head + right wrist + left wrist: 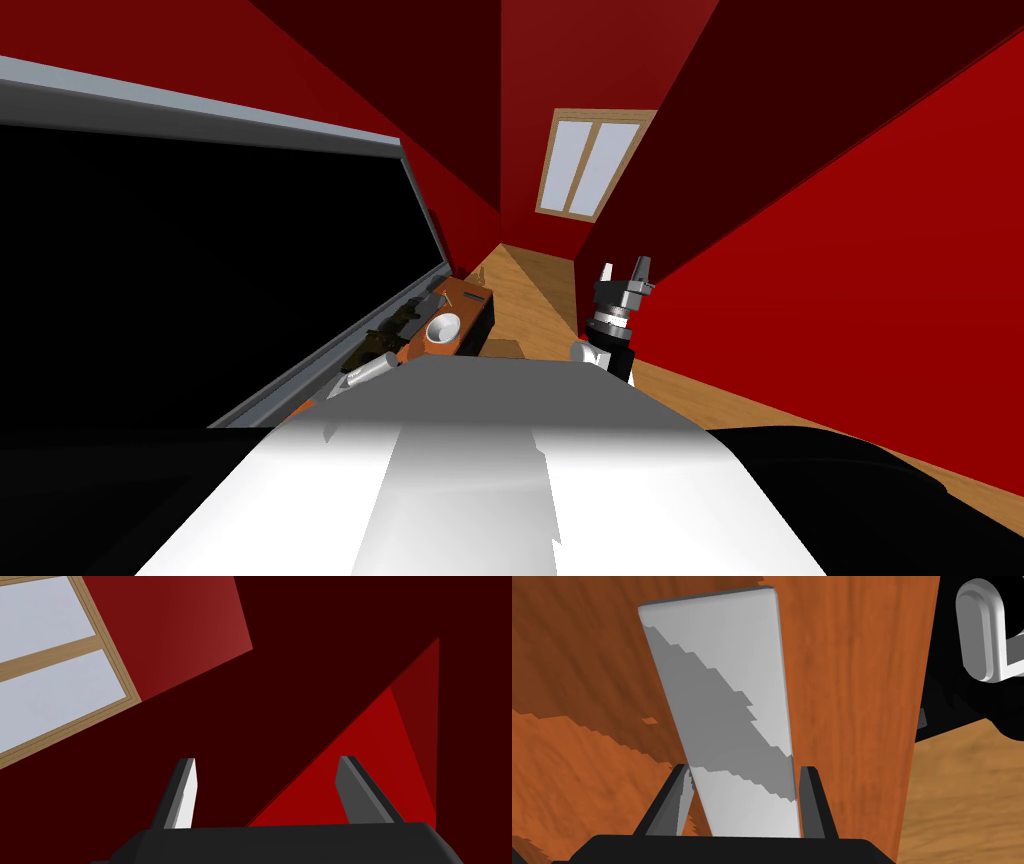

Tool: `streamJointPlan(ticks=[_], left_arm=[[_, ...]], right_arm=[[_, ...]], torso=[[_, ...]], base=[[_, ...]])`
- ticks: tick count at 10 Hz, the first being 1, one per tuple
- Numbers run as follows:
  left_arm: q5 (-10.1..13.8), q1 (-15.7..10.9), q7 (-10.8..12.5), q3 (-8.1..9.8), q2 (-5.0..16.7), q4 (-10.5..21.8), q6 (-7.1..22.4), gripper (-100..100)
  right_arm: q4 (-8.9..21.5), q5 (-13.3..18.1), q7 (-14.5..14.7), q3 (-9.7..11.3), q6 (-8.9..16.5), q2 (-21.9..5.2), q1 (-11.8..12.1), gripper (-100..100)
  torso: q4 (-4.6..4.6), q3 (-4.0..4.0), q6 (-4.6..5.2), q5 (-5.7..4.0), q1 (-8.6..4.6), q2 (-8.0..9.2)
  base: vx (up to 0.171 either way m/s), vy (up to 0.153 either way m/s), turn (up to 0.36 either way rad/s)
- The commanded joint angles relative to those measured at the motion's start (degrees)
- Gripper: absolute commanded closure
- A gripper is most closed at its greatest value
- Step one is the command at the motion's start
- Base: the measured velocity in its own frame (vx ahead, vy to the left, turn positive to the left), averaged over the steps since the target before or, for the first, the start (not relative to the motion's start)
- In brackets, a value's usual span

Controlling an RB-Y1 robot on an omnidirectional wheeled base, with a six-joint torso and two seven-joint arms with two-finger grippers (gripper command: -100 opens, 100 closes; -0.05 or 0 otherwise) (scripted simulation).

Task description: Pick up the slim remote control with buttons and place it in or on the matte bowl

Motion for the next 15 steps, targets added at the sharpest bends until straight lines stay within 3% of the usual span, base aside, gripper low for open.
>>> streamJointPlan(ticks=[1,2,4,5,6,7,9,10,11,15], left_arm=[[0.00,0.00,0.00,0.00,0.00,0.00,0.00,0],[0.51,0.49,0.14,0.42,0.71,-1.72,1.82,100],[1.02,0.93,0.51,0.90,1.56,-3.70,4.00,100],[0.79,0.65,0.48,0.72,1.35,-3.10,3.34,100],[0.83,0.64,0.50,0.77,1.44,-3.16,3.53,0],[1.61,-0.10,0.90,1.80,2.78,-4.97,4.21,100],[2.99,-0.75,1.44,3.09,4.17,-7.39,5.56,100],[4.76,-1.09,2.04,4.38,5.24,-9.91,7.37,100],[4.76,-1.09,2.04,4.38,5.24,-9.91,7.37,100],[8.79,-1.13,3.40,6.81,6.72,-14.96,11.81,100]], right_arm=[[0.00,0.00,0.00,0.00,0.00,0.00,0.00,0],[0.00,0.00,0.00,0.00,0.00,0.00,0.00,0],[0.00,0.00,0.00,0.00,0.00,0.00,0.00,0],[0.00,0.00,0.00,0.00,0.00,0.00,0.00,0],[0.00,0.00,0.00,0.00,0.00,0.00,0.00,0],[0.00,0.00,0.00,0.00,0.00,0.00,0.00,0],[0.00,0.00,0.00,0.01,0.00,0.01,0.00,0],[0.00,0.00,0.00,0.01,0.00,0.01,0.00,0],[0.00,0.00,0.00,0.01,0.00,0.01,0.00,0],[0.00,0.00,0.00,0.00,0.00,0.00,0.00,0]], torso=[[0.00,0.00,0.00,0.00,0.00,0.00],[0.00,0.00,0.00,0.00,0.00,0.00],[0.01,0.02,-0.01,-0.05,-0.01,0.02],[0.01,0.01,-0.02,-0.04,-0.02,0.02],[0.00,0.01,-0.01,-0.01,-0.03,0.01],[0.00,0.01,-0.01,-0.02,-0.03,0.01],[0.08,0.09,0.02,-0.18,-0.58,0.12],[0.10,0.12,0.01,-0.25,-0.68,0.15],[0.14,0.12,0.05,-0.28,-0.63,0.11],[0.10,0.08,-0.06,-0.16,-0.15,0.04]], base=[[0.000,0.000,0.000],[0.000,0.006,0.003],[-0.002,0.001,-0.005],[0.000,0.000,0.000],[0.000,0.000,0.000],[-0.026,-0.065,0.042],[-0.035,-0.149,0.048],[-0.023,-0.115,0.096],[-0.010,-0.061,0.006],[0.012,0.000,0.029]])
